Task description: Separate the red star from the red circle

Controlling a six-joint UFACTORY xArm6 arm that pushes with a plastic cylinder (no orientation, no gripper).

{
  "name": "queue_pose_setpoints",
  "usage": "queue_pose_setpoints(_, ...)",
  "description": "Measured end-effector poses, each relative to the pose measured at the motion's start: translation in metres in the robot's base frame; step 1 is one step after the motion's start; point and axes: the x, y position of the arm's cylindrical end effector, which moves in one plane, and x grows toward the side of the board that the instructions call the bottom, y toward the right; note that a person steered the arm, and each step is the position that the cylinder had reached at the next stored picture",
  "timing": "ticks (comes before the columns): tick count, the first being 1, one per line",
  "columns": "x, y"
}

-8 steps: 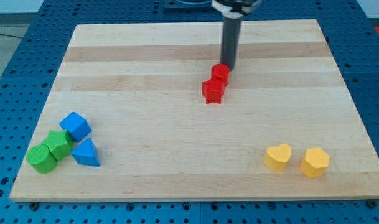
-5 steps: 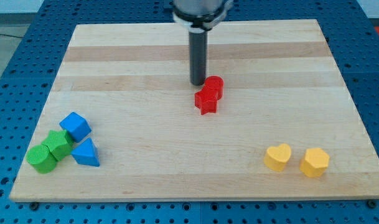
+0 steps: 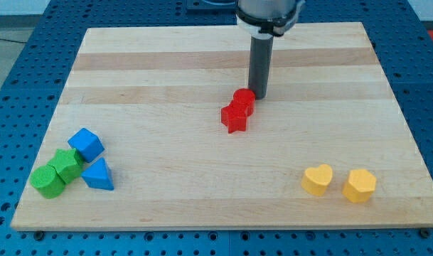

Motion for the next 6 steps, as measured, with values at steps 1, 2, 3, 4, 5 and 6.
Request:
queue_pose_setpoints(1, 0.023, -0.017)
queue_pose_setpoints(2, 0.049, -0.030)
queue_pose_setpoints(3, 0.087, -0.050)
queue_pose_setpoints(4, 0.108, -0.064)
queue_pose_setpoints(5, 0.105, -0.067)
queue_pose_setpoints(6, 0.071, -0.109)
